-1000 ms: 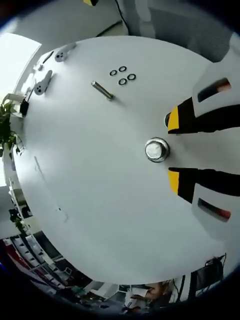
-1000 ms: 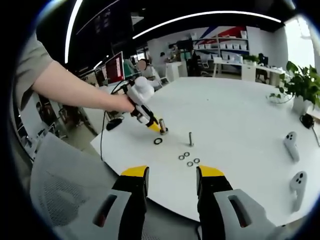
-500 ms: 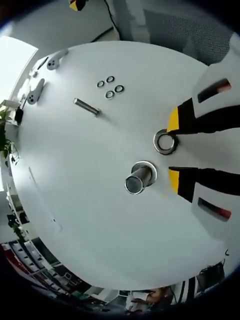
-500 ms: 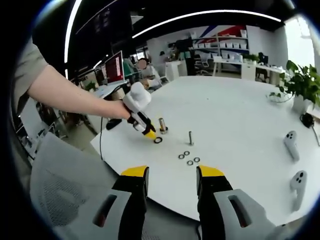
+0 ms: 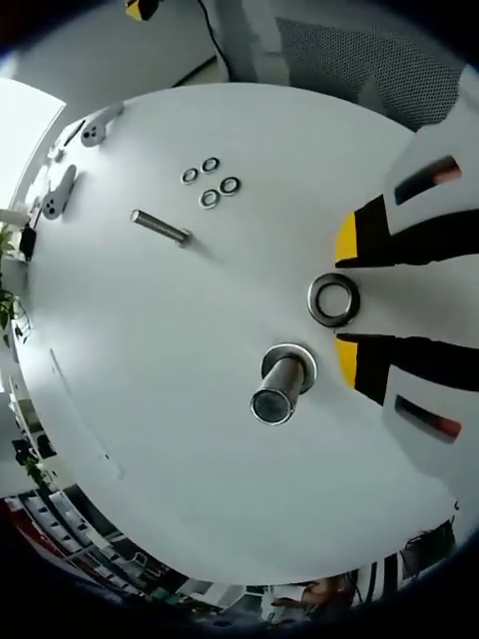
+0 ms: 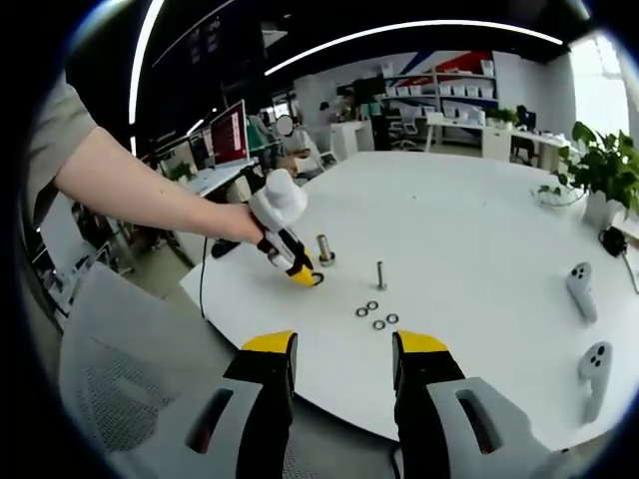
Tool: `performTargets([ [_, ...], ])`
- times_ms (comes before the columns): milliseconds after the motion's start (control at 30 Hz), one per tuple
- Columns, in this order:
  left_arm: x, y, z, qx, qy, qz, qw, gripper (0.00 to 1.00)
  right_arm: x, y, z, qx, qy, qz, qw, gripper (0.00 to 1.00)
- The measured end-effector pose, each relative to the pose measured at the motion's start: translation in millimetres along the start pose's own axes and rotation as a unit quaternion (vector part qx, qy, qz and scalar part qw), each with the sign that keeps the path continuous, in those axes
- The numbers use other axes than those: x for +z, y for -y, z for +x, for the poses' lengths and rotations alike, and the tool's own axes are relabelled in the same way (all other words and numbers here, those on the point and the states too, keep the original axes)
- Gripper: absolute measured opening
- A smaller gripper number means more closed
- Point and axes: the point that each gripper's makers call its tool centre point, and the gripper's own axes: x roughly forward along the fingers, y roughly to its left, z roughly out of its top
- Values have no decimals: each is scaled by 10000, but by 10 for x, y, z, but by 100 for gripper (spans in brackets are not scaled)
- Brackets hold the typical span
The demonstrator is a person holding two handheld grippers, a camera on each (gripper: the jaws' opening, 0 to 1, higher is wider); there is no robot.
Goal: Place the washer onto the threaded stud by aligning its center hole with the stud, sliding it down to the base, and recovering from edge contact or off-axis alignment until the washer reaches the visible bottom stop.
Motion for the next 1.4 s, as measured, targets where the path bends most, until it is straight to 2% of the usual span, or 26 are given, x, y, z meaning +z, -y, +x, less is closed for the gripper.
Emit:
performTargets([
  [200,20,10,40,10,-93,271,9996,23,1,6,-2,-10,5,25,10000,40],
  [300,-23,-1,66,-25,-231,277,9993,22,2,7,-2,-10,13,37,10000,40],
  [333,-3,-9,50,13,-169,374,9992,21,6,8,-2,-11,23,44,10000,40],
  [433,-18,2,56,-4,-238,350,9991,21,8,11,-3,-14,34,55,10000,40],
  [567,-29,4,61,28,-286,642,9975,20,10,12,-2,-7,40,64,10000,40],
  [700,-105,13,27,-52,-509,699,9962,20,9,13,-2,-7,40,73,10000,40],
  [833,-221,18,-5,-58,-777,918,9927,20,11,16,-5,-12,49,91,9999,40],
  [900,-221,23,-10,-84,-780,1012,9918,20,10,13,-4,-1,45,101,9999,40],
  [1067,-208,39,1,-58,-952,982,9906,22,9,1,-2,26,38,98,9999,40],
  [1133,-205,37,6,-42,-1026,849,9911,22,10,5,-4,19,44,118,9999,40],
  [1267,-155,72,18,-83,-929,660,9934,29,13,10,-7,9,55,120,9999,40],
  [1333,-154,101,21,-40,-999,739,9922,30,16,11,-10,5,66,131,9999,40],
  [1367,-166,78,15,-6,-1107,1014,9887,30,17,13,-11,5,67,134,9999,40],
  [1400,-166,94,32,-38,-1149,950,9888,30,17,13,-10,3,68,132,9999,40],
])
